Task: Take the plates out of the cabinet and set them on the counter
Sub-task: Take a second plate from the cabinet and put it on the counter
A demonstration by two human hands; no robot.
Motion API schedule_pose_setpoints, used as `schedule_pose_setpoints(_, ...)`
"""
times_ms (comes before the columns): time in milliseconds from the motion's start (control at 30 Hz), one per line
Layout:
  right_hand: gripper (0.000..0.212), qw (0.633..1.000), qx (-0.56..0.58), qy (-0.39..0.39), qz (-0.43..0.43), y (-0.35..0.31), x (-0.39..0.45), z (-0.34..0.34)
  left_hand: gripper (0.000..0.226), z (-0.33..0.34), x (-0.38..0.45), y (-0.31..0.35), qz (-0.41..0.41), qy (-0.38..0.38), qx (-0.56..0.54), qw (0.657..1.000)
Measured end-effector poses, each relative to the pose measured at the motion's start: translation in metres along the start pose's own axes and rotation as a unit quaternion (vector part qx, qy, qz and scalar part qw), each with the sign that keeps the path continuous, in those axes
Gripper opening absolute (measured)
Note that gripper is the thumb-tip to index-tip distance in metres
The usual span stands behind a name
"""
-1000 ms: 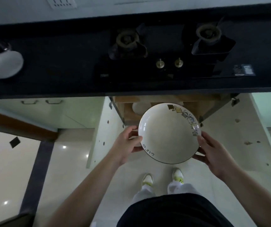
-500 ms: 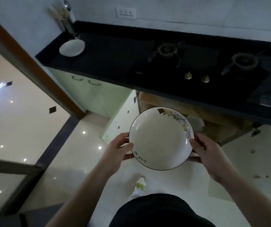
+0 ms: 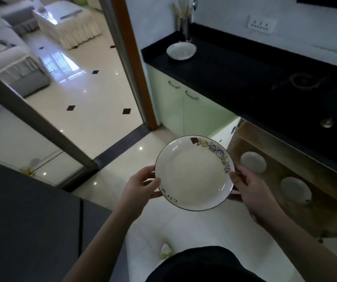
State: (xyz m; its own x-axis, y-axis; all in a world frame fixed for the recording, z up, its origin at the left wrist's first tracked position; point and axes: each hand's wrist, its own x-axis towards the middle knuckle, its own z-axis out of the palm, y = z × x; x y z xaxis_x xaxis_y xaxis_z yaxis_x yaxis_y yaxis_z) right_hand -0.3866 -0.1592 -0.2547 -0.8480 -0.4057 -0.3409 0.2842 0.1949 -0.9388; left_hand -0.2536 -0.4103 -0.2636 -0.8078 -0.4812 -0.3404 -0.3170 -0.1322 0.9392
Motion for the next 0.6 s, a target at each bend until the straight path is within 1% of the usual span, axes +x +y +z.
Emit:
schedule_pose_setpoints(167, 0.018, 0.999, 0.007, -0.030, -0.006, -0.015, 0.026, 0.070, 0.032, -0.066, 0.010, 0.000, 0.018, 0.041, -0.016, 0.999)
schedule_pose_setpoints(300, 0.023, 0.999, 0.010, -0.046, -0.021, -0.024, 0.041, 0.108, 0.030, -0.102, 0.024, 0.003, 0.021, 0.050, -0.029, 0.998)
schedule_pose_setpoints(533, 0.036, 0.998, 0.039, -0.028, -0.028, -0.036, 0.074, 0.146, 0.029, -0.136, 0.057, 0.013, 0.017, 0.041, -0.018, 0.999)
schedule_pose_setpoints(600, 0.035, 0.998, 0.045, -0.025, -0.028, -0.040, 0.089, 0.150, 0.029, -0.140, 0.072, 0.019, 0.022, 0.042, -0.011, 0.999)
